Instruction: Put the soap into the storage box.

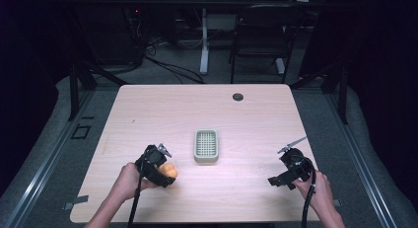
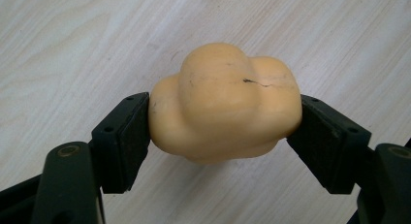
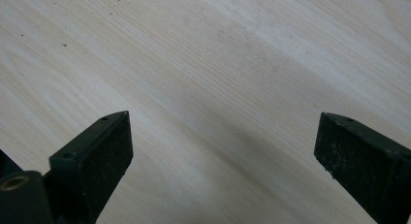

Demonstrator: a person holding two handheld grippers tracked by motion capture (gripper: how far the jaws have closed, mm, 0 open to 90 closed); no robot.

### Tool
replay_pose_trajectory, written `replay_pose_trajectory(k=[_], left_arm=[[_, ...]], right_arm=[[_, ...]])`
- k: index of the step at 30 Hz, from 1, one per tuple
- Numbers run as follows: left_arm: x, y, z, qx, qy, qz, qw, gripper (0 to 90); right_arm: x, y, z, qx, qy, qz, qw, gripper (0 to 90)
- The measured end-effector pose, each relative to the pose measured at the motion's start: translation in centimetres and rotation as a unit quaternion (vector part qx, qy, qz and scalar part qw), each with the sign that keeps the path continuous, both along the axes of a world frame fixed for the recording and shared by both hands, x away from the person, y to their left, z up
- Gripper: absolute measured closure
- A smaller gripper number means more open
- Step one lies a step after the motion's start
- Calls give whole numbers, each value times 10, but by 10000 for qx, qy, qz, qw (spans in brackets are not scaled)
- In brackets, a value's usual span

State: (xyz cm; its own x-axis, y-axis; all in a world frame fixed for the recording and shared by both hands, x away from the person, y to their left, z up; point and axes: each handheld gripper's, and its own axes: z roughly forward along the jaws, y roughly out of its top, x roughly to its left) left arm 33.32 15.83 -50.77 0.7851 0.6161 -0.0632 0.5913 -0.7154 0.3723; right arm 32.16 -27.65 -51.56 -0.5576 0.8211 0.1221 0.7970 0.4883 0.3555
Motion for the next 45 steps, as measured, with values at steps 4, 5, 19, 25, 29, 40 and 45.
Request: replay_pose_trajectory(k=[4,5,19,25,29,40,45], left_arm=[[2,-4,3,-11,0,-25,10000,258],[3,-6,4,-12,-33,-24,10000,258],[14,-16,15,17,-82,-122,9999,258],[21,-22,21,-10,-111,-158,9998,258],[24,-25,25,-18,-128,-159,9998,258],[35,-35,32,23,-177,-225,9996,259],[40,-39,35,29,-154,-249,9996,258]], right_arm=[[0,0,0,10,-2,3,10000,63],[0,0,0,14,-5,6,10000,63],[0,0,0,13,29,11,10000,63],[0,0,0,19,31,11,10000,63],[0,-1,0,9,29,17,10000,63],[0,0,1,54,26,-16,10000,63],[1,-1,1,37,61,18,10000,63]])
